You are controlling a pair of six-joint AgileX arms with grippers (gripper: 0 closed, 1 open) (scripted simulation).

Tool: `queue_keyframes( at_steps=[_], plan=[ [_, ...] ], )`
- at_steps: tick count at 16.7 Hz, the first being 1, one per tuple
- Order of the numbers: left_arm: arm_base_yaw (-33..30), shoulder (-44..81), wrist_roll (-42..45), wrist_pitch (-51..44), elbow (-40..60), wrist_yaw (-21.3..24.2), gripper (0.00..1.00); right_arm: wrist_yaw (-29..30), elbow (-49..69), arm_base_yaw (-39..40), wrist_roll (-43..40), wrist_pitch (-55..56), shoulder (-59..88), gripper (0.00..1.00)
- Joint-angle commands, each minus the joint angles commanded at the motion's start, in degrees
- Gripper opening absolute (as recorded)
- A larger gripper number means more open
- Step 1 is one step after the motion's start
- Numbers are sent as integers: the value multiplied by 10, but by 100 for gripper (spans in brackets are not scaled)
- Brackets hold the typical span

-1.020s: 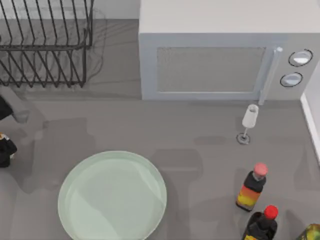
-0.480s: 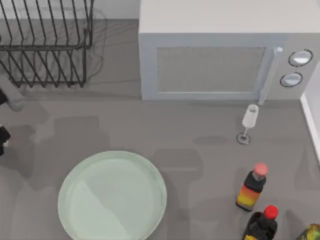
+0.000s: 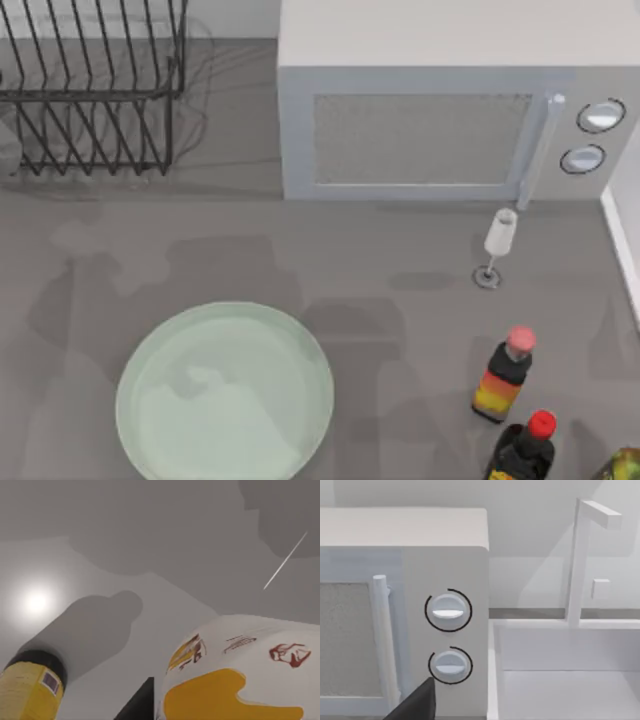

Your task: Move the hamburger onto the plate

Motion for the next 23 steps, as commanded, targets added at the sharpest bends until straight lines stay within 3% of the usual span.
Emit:
queue_keyframes(
  at_steps=[6,11,15,23],
  plan=[
    [-3,-1,16,2,0,-2,0,0,0,0,0,0,0,100],
    [-45,-32,161,8,5,-16,0,0,0,0,0,0,0,100],
    [-104,-63,386,13,8,-31,0,0,0,0,0,0,0,100],
    [-250,-86,991,4,-13,-46,0,0,0,0,0,0,0,100]
  ],
)
